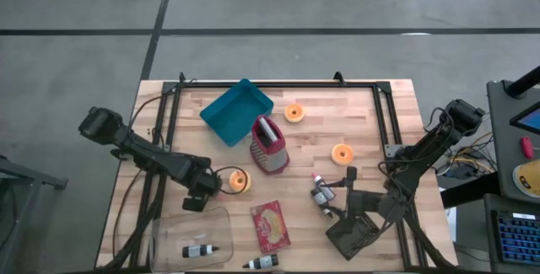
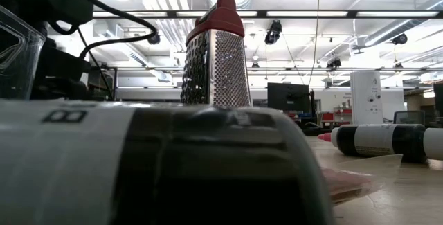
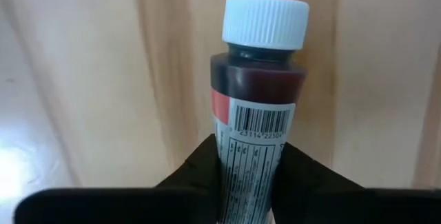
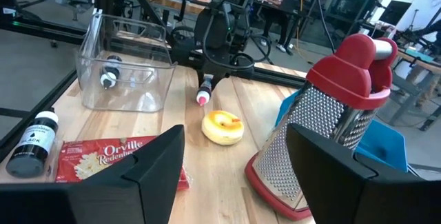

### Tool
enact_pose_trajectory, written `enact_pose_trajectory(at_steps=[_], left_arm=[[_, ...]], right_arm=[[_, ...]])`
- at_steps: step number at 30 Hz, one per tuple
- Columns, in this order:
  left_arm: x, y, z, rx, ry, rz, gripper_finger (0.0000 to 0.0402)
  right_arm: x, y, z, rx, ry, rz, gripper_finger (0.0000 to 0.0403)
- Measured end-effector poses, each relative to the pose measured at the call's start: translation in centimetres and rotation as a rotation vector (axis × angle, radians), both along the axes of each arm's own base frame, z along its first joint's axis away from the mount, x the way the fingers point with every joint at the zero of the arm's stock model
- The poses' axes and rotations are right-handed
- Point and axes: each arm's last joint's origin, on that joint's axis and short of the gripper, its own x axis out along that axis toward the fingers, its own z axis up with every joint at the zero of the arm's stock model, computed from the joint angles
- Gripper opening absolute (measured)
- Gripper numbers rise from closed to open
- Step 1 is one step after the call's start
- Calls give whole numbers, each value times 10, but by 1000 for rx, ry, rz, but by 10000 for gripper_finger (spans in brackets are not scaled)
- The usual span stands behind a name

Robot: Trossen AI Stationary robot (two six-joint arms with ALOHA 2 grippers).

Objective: Pick & Place Food Item
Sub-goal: Put the left pink food coloring into the transparent bin

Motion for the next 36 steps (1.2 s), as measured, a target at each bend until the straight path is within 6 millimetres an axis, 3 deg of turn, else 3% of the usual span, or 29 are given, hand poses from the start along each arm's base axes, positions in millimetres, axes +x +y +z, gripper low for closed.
enact_pose_trajectory(at_steps=[14,27,36], left_arm=[[-2,4,17,59,-91,94,82],[-10,12,90,39,-668,132,82],[-22,2,113,48,-881,25,82]], right_arm=[[0,0,0,4,1,6,235],[0,0,-1,3,3,8,231],[1,-1,-2,49,-40,70,230]])
